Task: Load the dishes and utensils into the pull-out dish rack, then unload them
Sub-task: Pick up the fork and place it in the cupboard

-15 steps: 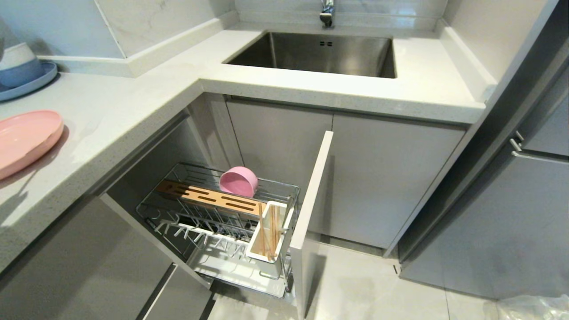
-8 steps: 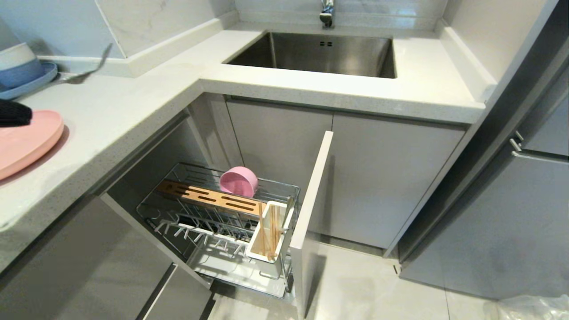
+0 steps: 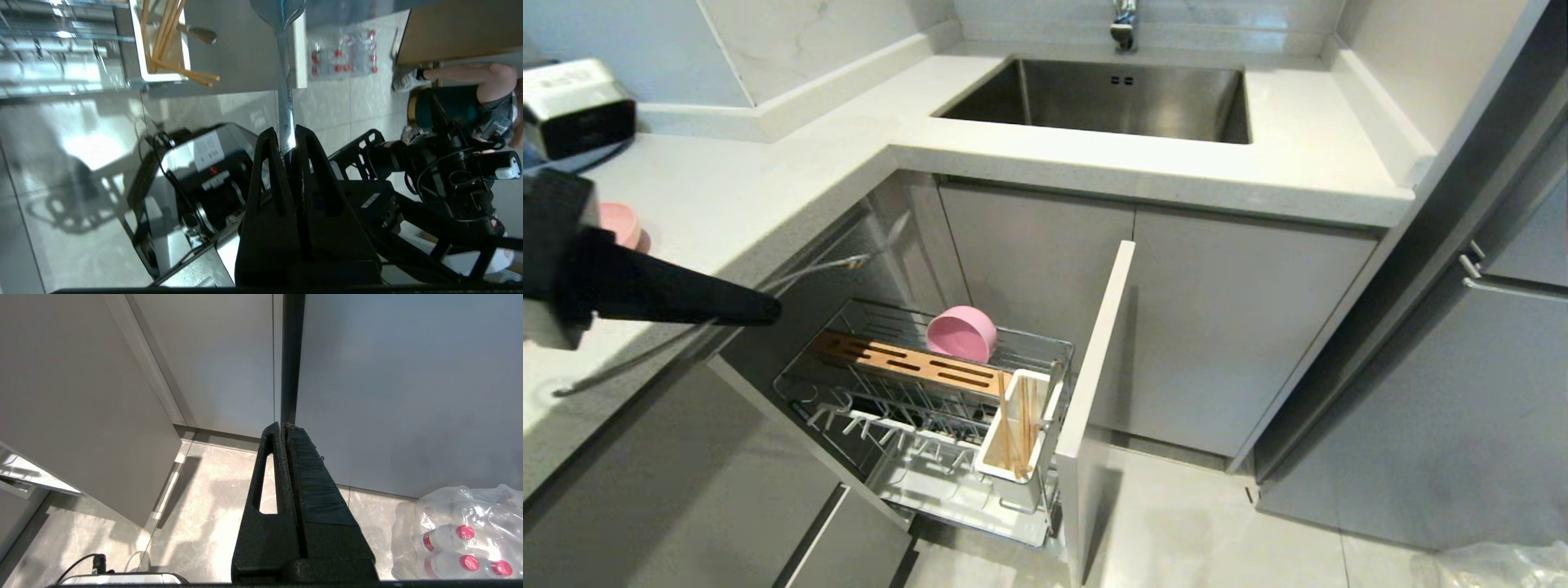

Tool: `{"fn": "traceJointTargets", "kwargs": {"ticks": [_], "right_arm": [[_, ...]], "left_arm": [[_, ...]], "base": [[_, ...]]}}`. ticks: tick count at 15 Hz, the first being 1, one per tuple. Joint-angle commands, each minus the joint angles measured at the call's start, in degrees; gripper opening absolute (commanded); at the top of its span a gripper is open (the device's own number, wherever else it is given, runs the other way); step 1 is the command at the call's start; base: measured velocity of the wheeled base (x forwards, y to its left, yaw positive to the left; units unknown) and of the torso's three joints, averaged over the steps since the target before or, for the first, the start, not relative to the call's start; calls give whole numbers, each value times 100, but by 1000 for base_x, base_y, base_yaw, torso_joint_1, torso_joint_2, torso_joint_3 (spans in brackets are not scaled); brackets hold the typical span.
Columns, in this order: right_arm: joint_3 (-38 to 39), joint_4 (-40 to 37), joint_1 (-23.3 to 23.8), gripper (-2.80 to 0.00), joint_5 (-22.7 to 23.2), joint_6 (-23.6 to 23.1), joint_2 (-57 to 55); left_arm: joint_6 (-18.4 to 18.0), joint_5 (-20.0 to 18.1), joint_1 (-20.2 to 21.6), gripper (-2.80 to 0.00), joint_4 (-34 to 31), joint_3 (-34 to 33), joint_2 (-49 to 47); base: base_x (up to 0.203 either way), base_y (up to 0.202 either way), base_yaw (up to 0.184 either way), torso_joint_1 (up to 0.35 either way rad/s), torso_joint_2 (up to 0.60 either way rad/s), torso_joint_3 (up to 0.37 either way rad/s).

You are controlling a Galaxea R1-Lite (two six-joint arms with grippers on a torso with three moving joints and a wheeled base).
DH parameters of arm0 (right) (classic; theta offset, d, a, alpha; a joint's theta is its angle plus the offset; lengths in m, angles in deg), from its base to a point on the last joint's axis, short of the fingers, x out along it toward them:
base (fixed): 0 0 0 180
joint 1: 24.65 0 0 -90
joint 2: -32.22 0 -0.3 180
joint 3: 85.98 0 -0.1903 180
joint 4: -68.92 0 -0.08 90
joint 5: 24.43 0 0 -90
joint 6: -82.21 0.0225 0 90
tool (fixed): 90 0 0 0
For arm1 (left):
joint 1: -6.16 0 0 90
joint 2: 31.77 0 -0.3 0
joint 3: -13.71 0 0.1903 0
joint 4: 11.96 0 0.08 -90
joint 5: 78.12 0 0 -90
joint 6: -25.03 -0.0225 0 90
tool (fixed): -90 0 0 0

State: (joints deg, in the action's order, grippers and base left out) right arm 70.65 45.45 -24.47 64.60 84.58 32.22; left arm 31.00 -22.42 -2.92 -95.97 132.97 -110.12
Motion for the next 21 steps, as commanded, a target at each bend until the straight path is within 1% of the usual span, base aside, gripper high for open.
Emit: {"fn": "traceJointTargets", "kwargs": {"ticks": [1, 2, 4, 6, 7, 8, 11, 12, 14, 17, 19, 21], "right_arm": [[9, 1, -1, -280, 0, 1, 0], [9, 1, -1, -280, 0, 1, 0], [9, 1, -1, -280, 0, 1, 0], [9, 1, -1, -280, 0, 1, 0], [9, 1, -1, -280, 0, 1, 0], [9, 1, -1, -280, 0, 1, 0], [9, 1, -1, -280, 0, 1, 0], [9, 1, -1, -280, 0, 1, 0], [9, 1, -1, -280, 0, 1, 0], [9, 1, -1, -280, 0, 1, 0], [9, 1, -1, -280, 0, 1, 0], [9, 1, -1, -280, 0, 1, 0]], "left_arm": [[7, -13, -50, -280, -42, 43, -560], [13, 23, -45, -280, -70, 141, -810], [111, 224, -33, -280, -286, 501, -1354], [233, 399, -54, -280, -729, 1237, -1823], [252, 553, -135, -280, -875, 1546, -2097], [259, 833, -273, -280, -851, 1666, -2291], [268, 1882, -779, -280, -699, 1694, -2758], [267, 2035, -878, -280, -670, 1696, -2898], [258, 2179, -1044, -280, -577, 1696, -3100], [267, 2268, -1302, -280, -513, 1696, -3564], [285, 2430, -1463, -280, -490, 1703, -3816], [295, 2583, -1551, -280, -286, 1705, -4007]], "base": [[0, 0, 0, 0, 0, 0], [0, 0, 0, 0, 0, 0], [0, 0, 0, 0, 0, 0], [0, 0, 0, 0, 0, 0], [0, 0, 0, 0, 0, 0], [0, 0, 0, 0, 0, 0], [0, 0, 0, 0, 0, 0], [0, 0, 0, 0, 0, 0], [0, 0, 0, 0, 0, 0], [0, 0, 0, 0, 0, 0], [0, 0, 0, 0, 0, 0], [0, 0, 0, 0, 0, 0]]}}
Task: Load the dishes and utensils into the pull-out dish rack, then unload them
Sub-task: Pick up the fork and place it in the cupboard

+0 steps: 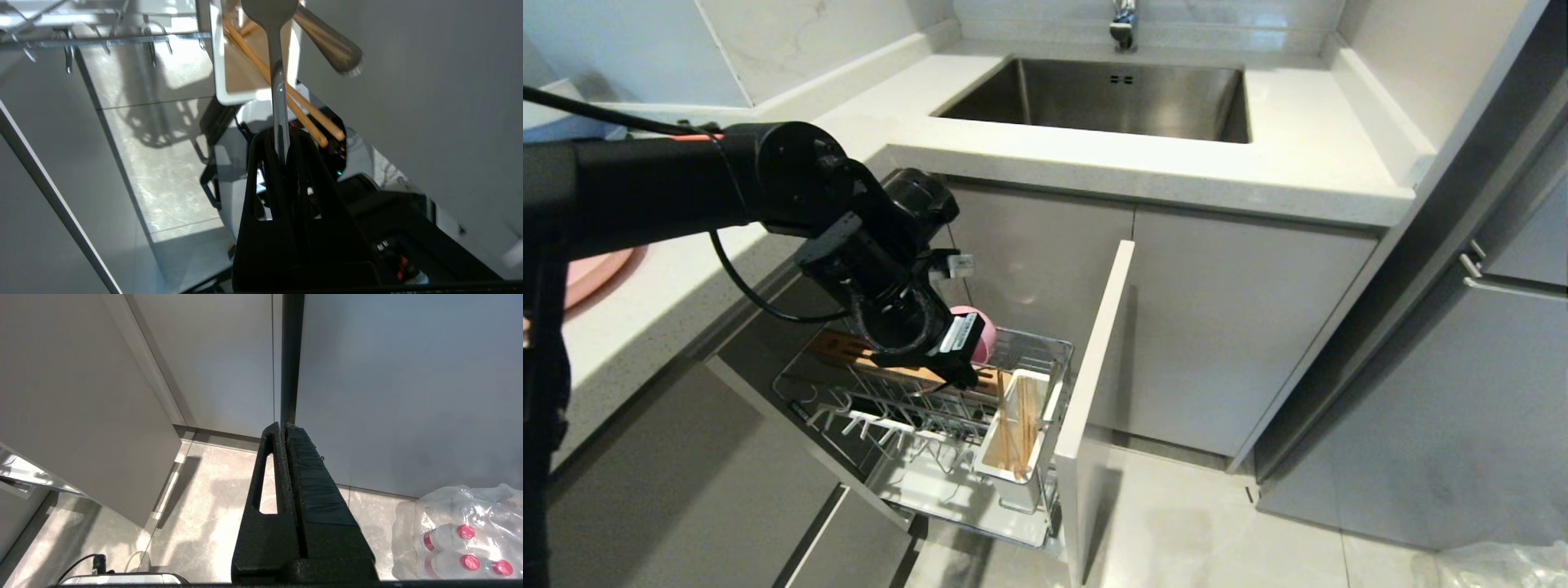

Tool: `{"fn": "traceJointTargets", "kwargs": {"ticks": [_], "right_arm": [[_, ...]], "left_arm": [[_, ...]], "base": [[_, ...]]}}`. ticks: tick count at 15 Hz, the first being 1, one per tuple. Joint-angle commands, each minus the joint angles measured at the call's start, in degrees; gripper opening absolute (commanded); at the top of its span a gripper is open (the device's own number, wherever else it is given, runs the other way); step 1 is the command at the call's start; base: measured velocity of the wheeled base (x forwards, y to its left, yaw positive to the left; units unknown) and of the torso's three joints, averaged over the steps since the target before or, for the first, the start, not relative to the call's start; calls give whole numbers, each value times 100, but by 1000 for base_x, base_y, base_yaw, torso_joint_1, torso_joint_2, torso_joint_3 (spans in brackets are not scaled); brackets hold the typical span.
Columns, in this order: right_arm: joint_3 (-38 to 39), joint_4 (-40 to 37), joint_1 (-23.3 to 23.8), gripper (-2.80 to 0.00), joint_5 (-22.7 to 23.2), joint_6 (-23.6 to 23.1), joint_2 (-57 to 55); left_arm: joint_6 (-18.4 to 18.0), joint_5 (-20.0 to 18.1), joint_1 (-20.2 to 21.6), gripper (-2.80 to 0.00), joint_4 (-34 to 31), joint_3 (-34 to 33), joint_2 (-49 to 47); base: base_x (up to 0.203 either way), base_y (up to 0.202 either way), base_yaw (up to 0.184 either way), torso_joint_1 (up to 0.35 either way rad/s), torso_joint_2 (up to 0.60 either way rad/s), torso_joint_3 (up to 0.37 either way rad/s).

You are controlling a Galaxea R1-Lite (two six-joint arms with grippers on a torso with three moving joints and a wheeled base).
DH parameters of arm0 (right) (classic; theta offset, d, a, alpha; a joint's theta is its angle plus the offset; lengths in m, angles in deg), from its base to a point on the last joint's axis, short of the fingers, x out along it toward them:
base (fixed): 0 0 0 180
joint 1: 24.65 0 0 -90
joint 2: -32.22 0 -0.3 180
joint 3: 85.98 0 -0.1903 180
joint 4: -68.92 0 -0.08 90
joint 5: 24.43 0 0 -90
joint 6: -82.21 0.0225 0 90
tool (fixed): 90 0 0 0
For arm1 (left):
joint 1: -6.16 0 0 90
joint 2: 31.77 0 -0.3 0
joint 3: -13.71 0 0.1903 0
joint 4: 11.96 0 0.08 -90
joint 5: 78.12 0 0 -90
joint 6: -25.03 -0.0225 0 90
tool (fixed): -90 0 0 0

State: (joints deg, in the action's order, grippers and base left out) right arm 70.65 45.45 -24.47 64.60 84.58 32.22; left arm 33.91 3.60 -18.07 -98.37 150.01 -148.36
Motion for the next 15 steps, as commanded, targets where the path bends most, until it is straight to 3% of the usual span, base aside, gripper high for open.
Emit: {"fn": "traceJointTargets", "kwargs": {"ticks": [1, 8, 15], "right_arm": [[9, 1, -1, -280, 0, 1, 0], [9, 1, -1, -280, 0, 1, 0], [9, 1, -1, -280, 0, 1, 0]], "left_arm": [[13, 91, -50, -280, 44, 1, -292], [17, 208, -55, -280, 585, 9, -499], [8, 213, -55, -280, 635, 9, -724]], "base": [[0, 0, 0, 0, 0, 0], [0, 0, 0, 0, 0, 0], [0, 0, 0, 0, 0, 0]]}}
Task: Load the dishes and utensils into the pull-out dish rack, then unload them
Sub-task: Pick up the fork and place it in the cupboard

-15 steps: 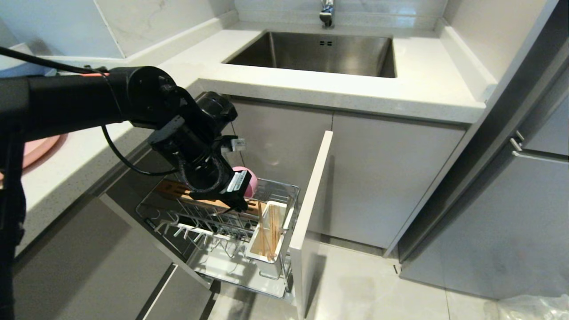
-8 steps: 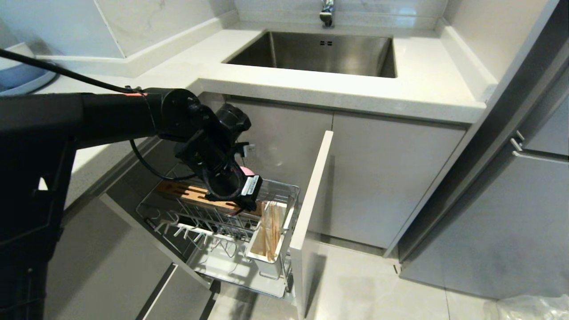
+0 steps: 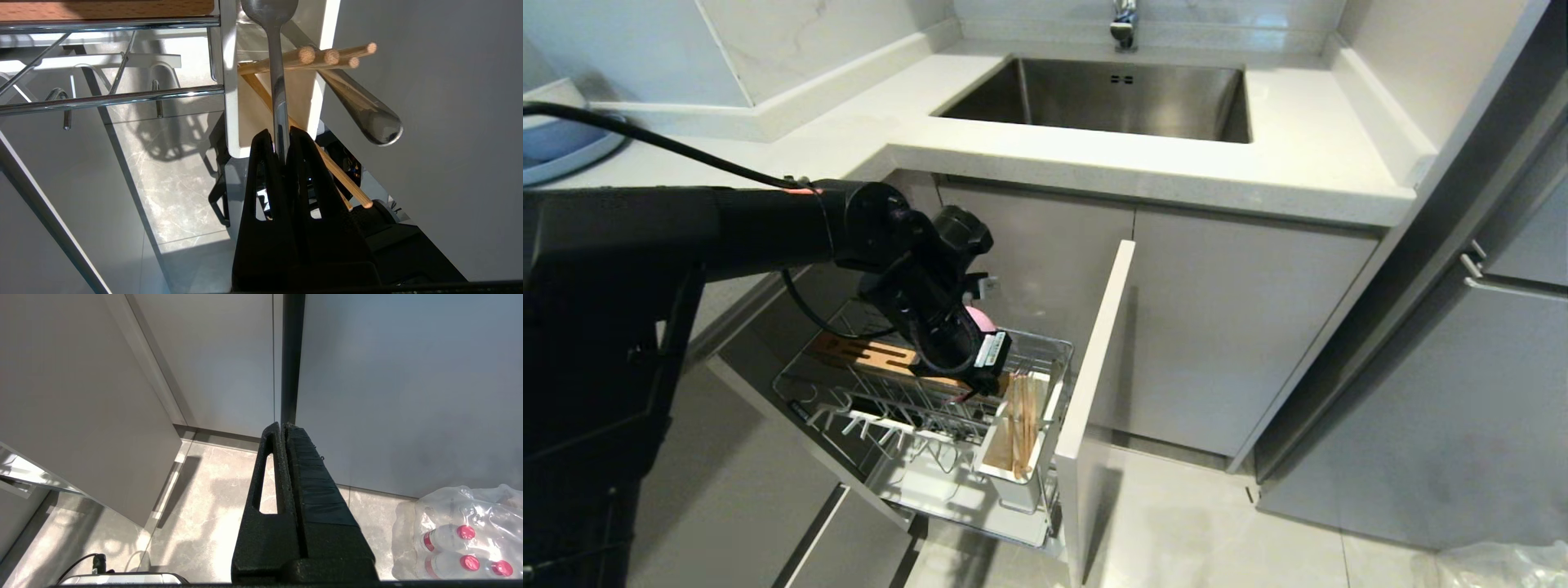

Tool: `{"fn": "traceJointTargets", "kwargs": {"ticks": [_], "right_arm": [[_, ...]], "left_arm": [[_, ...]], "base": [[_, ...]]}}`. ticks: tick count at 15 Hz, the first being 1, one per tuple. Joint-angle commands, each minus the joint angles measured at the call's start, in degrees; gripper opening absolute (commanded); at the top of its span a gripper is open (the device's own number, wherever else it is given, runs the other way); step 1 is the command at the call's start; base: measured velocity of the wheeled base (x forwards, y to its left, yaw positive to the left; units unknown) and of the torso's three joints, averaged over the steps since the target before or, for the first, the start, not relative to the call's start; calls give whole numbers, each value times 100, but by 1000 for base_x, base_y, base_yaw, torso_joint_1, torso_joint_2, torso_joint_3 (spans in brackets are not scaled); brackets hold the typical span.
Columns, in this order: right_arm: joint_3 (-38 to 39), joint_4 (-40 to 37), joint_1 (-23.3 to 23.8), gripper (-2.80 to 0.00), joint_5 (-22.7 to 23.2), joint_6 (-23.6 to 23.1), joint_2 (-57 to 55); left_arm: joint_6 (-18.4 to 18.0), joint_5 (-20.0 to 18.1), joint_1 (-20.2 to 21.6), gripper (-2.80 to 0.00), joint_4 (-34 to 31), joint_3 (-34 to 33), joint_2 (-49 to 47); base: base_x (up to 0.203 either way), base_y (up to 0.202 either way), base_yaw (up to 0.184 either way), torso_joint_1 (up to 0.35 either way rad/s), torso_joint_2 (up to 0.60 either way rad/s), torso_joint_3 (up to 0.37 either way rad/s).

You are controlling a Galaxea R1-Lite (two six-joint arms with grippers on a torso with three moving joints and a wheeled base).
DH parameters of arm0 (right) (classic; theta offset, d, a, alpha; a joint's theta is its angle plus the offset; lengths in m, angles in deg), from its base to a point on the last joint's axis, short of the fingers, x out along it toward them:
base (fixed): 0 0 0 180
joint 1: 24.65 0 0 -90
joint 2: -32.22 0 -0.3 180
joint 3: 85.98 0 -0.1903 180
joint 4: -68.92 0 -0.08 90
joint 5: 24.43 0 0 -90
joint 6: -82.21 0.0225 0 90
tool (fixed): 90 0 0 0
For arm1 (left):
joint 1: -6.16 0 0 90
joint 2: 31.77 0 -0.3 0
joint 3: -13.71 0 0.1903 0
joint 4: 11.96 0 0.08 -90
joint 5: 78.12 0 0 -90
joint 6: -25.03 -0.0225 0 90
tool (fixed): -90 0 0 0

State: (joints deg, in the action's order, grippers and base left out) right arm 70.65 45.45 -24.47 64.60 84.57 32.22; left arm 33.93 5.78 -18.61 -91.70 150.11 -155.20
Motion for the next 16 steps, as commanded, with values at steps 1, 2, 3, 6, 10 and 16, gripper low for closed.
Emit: {"fn": "traceJointTargets", "kwargs": {"ticks": [1, 2, 3, 6, 10, 16], "right_arm": [[9, 1, -1, -280, 0, 1, 0], [9, 1, -1, -280, 0, 1, 0], [9, 1, -1, -280, 0, 1, 0], [9, 1, -1, -280, 0, 1, 0], [9, 1, -1, -280, 0, 1, 0], [9, 1, -1, -280, 0, 1, 0]], "left_arm": [[-2, -4, -1, -280, -32, 0, -50], [-2, -4, -1, -280, -32, 0, -58], [-2, -4, -1, -280, -32, 0, -85], [-11, 85, -3, -280, -74, 0, -68], [-29, 230, -54, -280, -302, 0, -55], [-55, 284, -154, -280, -533, -9, -34]], "base": [[0, 0, 0, 0, 0, 0], [0, 0, 0, 0, 0, 0], [0, 0, 0, 0, 0, 0], [0, 0, 0, 0, 0, 0], [0, 0, 0, 0, 0, 0], [0, 0, 0, 0, 0, 0]]}}
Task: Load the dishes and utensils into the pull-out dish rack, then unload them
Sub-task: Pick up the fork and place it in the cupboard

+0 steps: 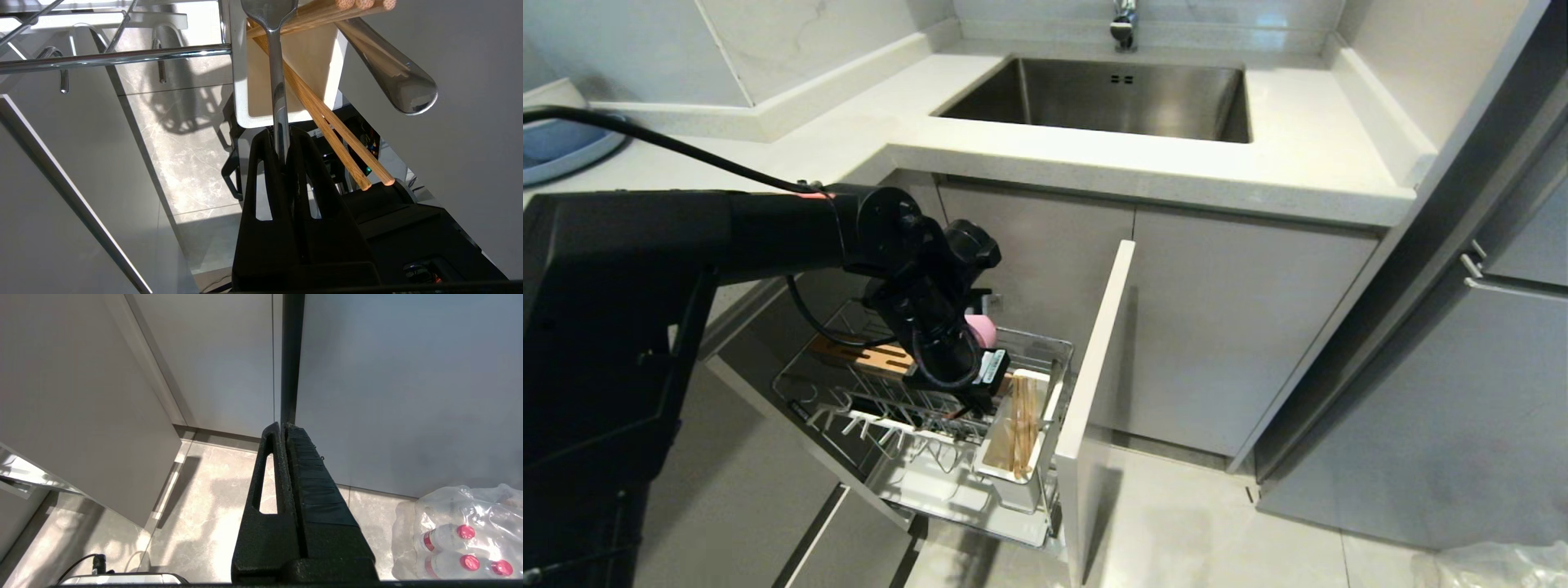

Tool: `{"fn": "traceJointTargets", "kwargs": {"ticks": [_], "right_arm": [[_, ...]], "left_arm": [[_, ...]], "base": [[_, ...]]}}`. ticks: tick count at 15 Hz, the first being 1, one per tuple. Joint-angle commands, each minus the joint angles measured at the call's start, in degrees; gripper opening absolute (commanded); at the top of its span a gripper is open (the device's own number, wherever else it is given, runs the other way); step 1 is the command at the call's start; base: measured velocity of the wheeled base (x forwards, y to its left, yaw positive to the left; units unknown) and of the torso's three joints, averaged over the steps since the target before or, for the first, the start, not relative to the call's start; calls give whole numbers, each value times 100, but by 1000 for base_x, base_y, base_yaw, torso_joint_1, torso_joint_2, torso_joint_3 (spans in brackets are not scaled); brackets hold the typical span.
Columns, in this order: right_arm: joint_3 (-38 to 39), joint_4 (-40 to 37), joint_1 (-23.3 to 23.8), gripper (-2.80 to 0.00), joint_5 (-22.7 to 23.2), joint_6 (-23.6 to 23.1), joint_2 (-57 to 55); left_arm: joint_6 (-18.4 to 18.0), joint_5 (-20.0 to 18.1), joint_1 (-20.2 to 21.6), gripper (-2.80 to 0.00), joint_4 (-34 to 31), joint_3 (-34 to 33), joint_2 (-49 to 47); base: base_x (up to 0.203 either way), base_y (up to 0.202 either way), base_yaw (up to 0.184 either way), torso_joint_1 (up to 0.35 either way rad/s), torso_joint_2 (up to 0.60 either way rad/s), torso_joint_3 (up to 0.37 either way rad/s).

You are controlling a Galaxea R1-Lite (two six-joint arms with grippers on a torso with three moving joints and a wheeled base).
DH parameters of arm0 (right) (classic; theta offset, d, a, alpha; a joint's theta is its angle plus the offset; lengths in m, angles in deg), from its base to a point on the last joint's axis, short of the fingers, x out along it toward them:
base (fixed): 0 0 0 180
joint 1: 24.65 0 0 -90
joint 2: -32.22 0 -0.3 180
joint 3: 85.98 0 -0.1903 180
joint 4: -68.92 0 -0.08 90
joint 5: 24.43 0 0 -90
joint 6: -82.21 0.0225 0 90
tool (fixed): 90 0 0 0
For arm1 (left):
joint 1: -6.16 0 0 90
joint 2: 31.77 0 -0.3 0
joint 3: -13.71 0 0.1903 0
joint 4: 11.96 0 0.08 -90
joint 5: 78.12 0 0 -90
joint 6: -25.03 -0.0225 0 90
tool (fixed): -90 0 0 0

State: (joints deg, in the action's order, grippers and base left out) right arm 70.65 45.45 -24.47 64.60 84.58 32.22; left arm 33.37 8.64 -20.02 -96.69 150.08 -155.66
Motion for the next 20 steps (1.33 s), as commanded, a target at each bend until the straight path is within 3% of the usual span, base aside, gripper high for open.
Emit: {"fn": "traceJointTargets", "kwargs": {"ticks": [1, 20], "right_arm": [[9, 1, -1, -280, 0, 1, 0], [9, 1, -1, -280, 0, 1, 0]], "left_arm": [[1, -10, -36, -280, -34, 2, -12], [19, -45, -54, -280, 298, 11, -514]], "base": [[0, 0, 0, 0, 0, 0], [0, 0, 0, 0, 0, 0]]}}
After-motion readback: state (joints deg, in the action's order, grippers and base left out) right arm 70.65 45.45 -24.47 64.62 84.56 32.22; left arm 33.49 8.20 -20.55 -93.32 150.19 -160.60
